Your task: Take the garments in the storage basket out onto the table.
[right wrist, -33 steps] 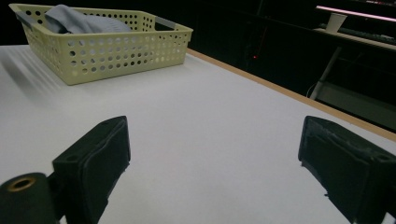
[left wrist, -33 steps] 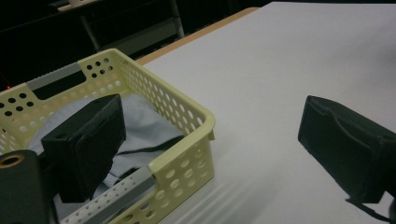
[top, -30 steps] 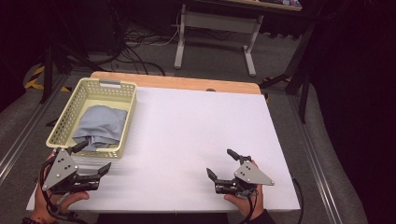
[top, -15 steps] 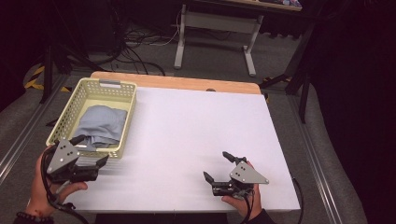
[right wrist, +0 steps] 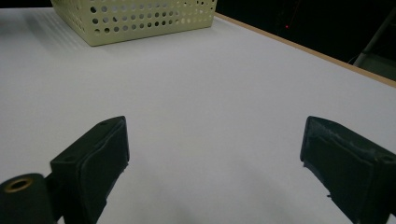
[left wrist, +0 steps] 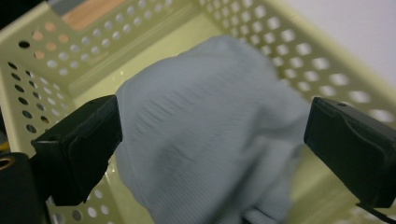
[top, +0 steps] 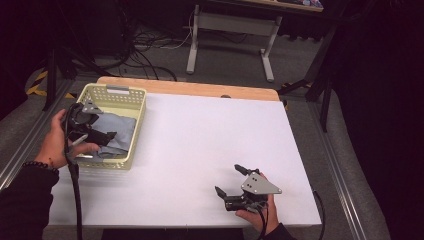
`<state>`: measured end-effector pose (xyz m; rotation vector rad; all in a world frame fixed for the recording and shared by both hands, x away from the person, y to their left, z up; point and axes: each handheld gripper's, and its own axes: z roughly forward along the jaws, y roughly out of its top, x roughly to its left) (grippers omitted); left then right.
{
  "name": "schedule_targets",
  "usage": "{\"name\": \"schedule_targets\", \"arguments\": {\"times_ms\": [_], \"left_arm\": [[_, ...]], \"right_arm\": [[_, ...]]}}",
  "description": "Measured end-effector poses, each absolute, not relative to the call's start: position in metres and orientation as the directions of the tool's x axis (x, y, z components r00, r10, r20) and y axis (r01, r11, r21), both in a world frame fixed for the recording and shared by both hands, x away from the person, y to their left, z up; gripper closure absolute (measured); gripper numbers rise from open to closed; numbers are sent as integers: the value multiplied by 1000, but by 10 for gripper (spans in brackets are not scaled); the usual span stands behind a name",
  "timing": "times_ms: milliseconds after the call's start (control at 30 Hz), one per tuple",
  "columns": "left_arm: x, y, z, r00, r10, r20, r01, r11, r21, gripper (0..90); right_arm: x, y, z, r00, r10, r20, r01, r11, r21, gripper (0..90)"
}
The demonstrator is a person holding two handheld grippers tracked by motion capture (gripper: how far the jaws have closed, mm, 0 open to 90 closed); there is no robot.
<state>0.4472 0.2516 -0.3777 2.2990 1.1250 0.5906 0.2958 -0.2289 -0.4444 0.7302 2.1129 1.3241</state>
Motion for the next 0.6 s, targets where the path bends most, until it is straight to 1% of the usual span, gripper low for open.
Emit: {"name": "schedule_targets", "arguments": {"times_ms": [67,100,133,200,233,300,333,367,400,500,533,600], "left_arm": [[464,254,-387,544,829,126,654,-514,555,45],[476,256,-395,540,837,86,690,-499,524,2],[476,256,-395,540,837,86,690,-499,524,7],[488,257,-405,529,849,16,732,-465,497,0],[488,257,-405,529,849,16,732,-465,497,0],[492,254,-412,532,847,8,750,-476,460,0],[492,254,-412,532,847,8,750,-476,460,0],[494,249,-415,551,834,32,749,-512,420,0],[494,249,-415,551,834,32,749,-512,420,0],[494,245,-417,556,828,71,745,-535,399,0],[495,246,-417,542,837,72,755,-523,395,0],[499,247,-421,489,863,124,769,-494,405,1]], "right_arm": [[296,-229,-445,-714,683,-155,160,375,913,83],[297,-228,-446,-723,674,-152,168,385,907,85],[297,-228,-446,-723,674,-152,168,385,907,85],[299,-227,-451,-738,654,-164,178,424,888,85],[299,-226,-453,-745,646,-165,183,436,881,85],[300,-225,-455,-752,637,-168,188,452,872,84],[300,-224,-455,-755,634,-168,189,456,870,84],[300,-224,-456,-757,630,-171,186,459,869,85],[300,-224,-456,-757,630,-171,186,459,869,85],[300,-223,-455,-761,624,-177,179,464,868,85],[300,-223,-455,-761,624,-177,179,464,868,85],[300,-223,-456,-761,623,-181,178,469,865,85]]}}
